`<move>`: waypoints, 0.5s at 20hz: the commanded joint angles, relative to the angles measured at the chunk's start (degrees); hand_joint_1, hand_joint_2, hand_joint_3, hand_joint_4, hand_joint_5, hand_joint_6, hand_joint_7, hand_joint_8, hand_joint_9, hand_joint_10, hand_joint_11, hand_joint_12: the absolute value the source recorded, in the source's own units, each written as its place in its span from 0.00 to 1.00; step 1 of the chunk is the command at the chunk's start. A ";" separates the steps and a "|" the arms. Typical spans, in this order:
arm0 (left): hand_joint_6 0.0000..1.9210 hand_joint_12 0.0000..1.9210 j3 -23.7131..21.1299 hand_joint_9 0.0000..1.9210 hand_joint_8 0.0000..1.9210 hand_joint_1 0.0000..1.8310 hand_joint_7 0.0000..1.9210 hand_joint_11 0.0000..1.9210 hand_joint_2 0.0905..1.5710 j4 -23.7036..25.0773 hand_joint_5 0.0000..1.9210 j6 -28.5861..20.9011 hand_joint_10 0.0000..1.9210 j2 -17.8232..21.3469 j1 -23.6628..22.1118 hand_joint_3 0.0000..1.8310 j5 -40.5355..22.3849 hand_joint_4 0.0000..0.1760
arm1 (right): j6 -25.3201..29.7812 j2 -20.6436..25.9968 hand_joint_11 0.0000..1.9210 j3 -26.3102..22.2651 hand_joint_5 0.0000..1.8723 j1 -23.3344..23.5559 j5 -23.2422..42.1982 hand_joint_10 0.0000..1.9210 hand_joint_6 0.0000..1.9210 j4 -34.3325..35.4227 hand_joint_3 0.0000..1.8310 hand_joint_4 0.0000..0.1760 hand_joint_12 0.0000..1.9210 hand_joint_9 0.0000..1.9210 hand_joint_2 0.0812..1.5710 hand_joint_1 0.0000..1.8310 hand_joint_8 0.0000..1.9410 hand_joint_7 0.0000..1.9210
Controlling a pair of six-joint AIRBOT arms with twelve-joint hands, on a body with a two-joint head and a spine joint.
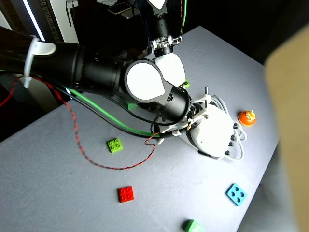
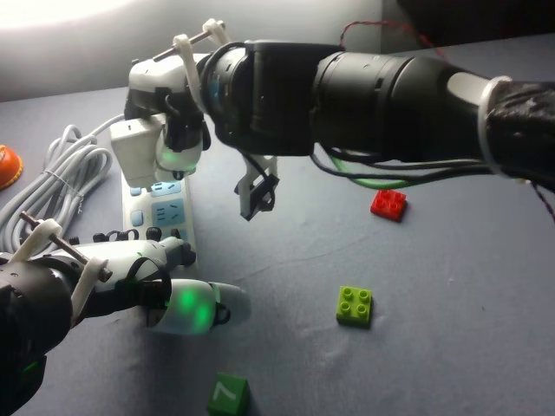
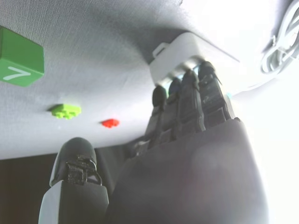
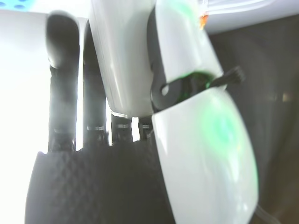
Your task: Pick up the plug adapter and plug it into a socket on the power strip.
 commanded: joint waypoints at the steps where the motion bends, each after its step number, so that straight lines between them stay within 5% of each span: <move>1: 0.00 0.00 -0.02 0.00 0.00 0.00 0.00 0.00 0.73 1.77 0.00 -0.13 0.00 0.28 -0.07 0.00 0.90 0.00 | 0.69 0.17 0.42 0.52 0.44 0.94 2.85 0.73 0.53 -1.28 0.00 0.00 0.76 0.44 0.73 0.75 0.60 0.46; 10: 0.00 0.00 -0.03 0.00 0.00 0.00 0.00 0.00 0.73 2.06 0.00 -0.13 0.00 0.28 -0.03 0.00 0.82 0.00 | 1.44 -1.48 0.41 3.66 0.43 0.21 3.22 0.75 0.53 -1.28 0.00 0.00 0.76 0.43 0.73 0.74 0.62 0.45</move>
